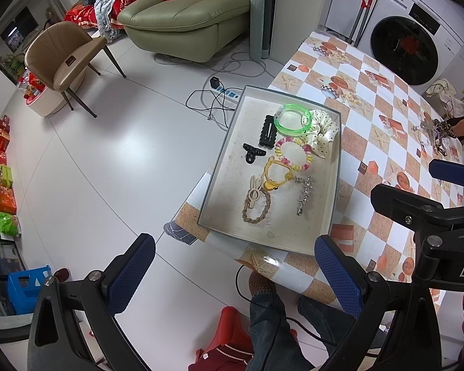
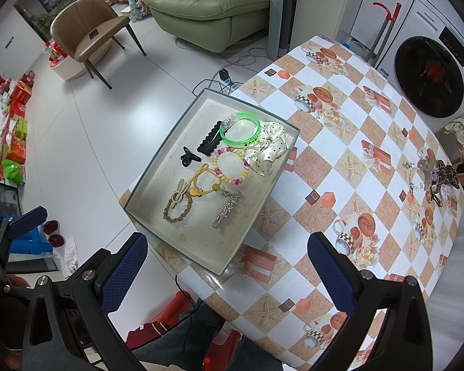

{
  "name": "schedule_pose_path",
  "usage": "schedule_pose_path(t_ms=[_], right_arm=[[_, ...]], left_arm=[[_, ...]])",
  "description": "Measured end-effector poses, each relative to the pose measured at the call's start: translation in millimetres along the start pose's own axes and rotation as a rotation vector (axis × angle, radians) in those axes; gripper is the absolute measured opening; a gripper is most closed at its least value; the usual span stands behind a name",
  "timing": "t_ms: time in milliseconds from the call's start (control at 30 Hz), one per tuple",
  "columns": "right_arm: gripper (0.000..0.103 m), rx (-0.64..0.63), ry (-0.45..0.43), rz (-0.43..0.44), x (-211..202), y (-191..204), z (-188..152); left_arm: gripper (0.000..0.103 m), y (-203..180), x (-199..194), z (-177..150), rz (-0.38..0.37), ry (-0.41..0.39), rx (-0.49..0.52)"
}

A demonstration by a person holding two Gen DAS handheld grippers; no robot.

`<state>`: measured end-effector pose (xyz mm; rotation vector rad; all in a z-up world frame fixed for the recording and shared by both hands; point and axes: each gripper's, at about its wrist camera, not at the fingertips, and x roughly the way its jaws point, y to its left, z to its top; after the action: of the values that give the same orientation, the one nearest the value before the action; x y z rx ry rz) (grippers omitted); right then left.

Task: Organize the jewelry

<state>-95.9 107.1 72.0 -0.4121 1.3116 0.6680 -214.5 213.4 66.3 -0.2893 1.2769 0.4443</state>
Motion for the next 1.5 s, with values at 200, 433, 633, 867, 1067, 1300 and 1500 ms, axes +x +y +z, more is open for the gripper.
schedule_pose_path(t_ms=[200, 433, 633, 867, 1067, 1300, 1500], right_arm=[[0.103, 0.001, 0.001, 0.001, 0.1, 0.4, 0.2], [0.103, 0.002, 0.001, 0.002, -0.2, 0.3, 0.3], [0.103, 0.003, 0.001, 0.001, -0.1, 0.3, 0.2], [0.103, 0.002, 0.001, 0.001, 0.3, 0.7, 0.1], [0.103, 0.001, 0.002, 0.002, 0.7, 0.5, 0.1], [0.103, 0.002, 0.003, 0.003, 1.3, 0.9, 0.2], [0.103, 0.002, 0.004, 0.003, 1.7, 1.3, 0.6]], left_arm=[[0.103, 0.3, 0.1, 0.8, 0.001, 0.001, 0.0], [0.103, 1.2, 0.8, 0.2, 0.003, 0.001, 0.003], [0.103, 0.8, 0.6, 0.5, 0.003, 0.001, 0.004], [0.103, 0.5, 1.2, 1.3, 0.003, 0.0, 0.004], [0.103, 4.0, 2.0, 3.5, 0.009, 0.003, 0.005], [0.103, 5.5, 3.3, 5.7, 0.013, 0.004, 0.012], [0.103, 6.8, 4.7, 5.8, 0.025, 0.004, 0.012]])
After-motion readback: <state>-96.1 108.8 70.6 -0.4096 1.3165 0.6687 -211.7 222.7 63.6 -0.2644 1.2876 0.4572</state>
